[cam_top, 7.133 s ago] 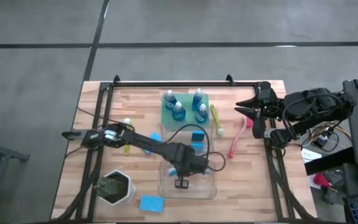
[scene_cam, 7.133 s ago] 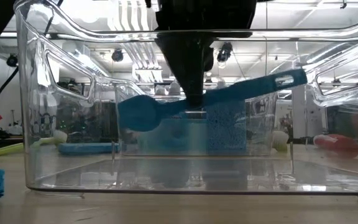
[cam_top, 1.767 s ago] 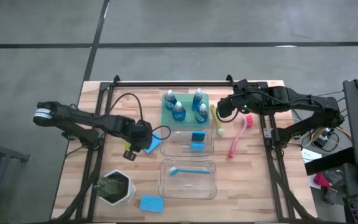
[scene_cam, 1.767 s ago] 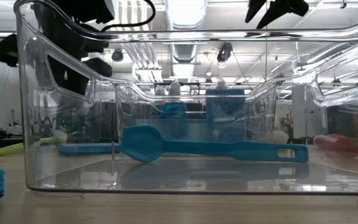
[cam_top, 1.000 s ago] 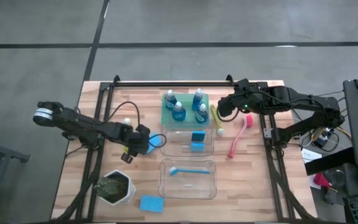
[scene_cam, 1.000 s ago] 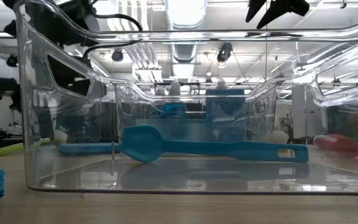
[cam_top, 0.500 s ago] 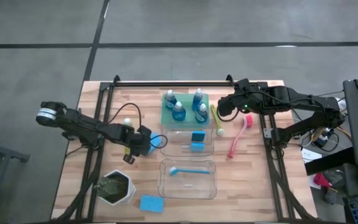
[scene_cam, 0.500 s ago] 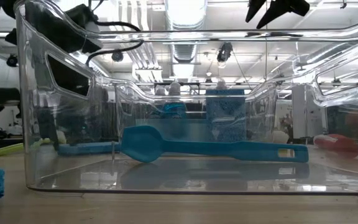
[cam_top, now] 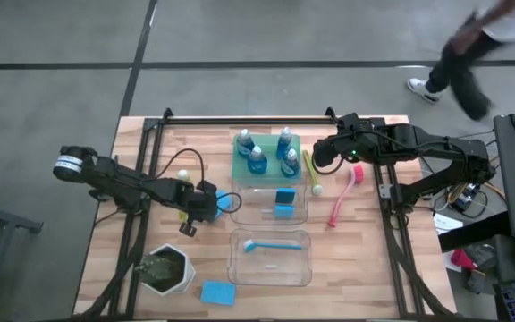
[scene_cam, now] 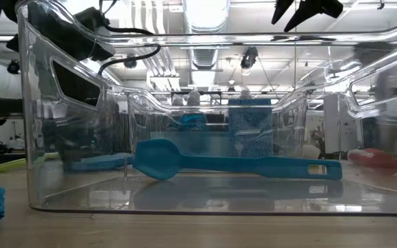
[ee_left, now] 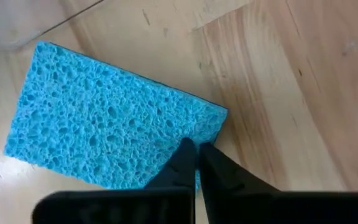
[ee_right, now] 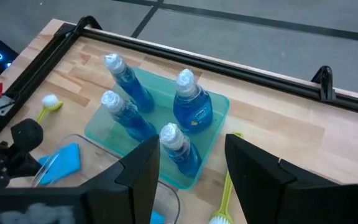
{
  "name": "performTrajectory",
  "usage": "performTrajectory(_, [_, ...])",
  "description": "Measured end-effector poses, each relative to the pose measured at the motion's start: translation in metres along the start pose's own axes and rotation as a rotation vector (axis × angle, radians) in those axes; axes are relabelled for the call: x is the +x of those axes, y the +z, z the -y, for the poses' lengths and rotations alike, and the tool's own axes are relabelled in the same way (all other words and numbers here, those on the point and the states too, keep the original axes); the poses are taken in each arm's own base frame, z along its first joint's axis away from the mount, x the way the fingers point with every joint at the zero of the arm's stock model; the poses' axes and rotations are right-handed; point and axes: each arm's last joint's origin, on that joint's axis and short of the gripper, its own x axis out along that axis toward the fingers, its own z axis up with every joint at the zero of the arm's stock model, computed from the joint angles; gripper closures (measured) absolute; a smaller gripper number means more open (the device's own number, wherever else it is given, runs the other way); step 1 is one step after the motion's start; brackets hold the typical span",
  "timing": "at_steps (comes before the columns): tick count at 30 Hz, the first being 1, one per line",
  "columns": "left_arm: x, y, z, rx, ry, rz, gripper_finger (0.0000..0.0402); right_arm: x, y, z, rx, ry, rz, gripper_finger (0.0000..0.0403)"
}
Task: Pick & Place Kitchen Sink Supplies
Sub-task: Put the blue sponge into the top transparent bin
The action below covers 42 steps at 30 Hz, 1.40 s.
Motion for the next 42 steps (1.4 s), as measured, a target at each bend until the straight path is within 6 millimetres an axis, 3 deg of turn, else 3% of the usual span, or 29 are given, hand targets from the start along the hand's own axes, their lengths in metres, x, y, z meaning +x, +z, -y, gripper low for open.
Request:
performTrajectory(6, [-0.005, -0.001, 0.000, -0.090, -0.015, -0.034, 0.0400, -0.003, 0.003, -0.001, -0.013, 0.041, 0.022, 0.0230])
performTrajectory(13, [-0.030, 0.006, -0.002, -0.148, -0.072, -0.042, 0.0401, -0.016, 0.013, -0.001, -0.036, 0.141, 0.103, 0.0236])
performTrajectory(24, [-0.124, 0.021, -0.011, -0.220, -0.067, 0.117, 0.0401, -0.029, 0.029, -0.013, -0.163, 0.354, 0.227, 0.0236])
performTrajectory(29, [-0.168, 0.027, -0.014, -0.314, -0.078, 0.278, 0.0401, -0.030, 0.030, -0.019, -0.236, 0.437, 0.226, 0.0236])
performTrajectory(37, [-0.210, 0.049, -0.023, -0.447, -0.184, 0.591, 0.0401, -0.028, 0.034, -0.035, -0.311, 0.619, 0.246, 0.0234])
performTrajectory(42, [-0.233, 0.061, -0.035, -0.497, -0.258, 0.802, 0.0402, -0.025, 0.035, -0.044, -0.303, 0.731, 0.224, 0.0209])
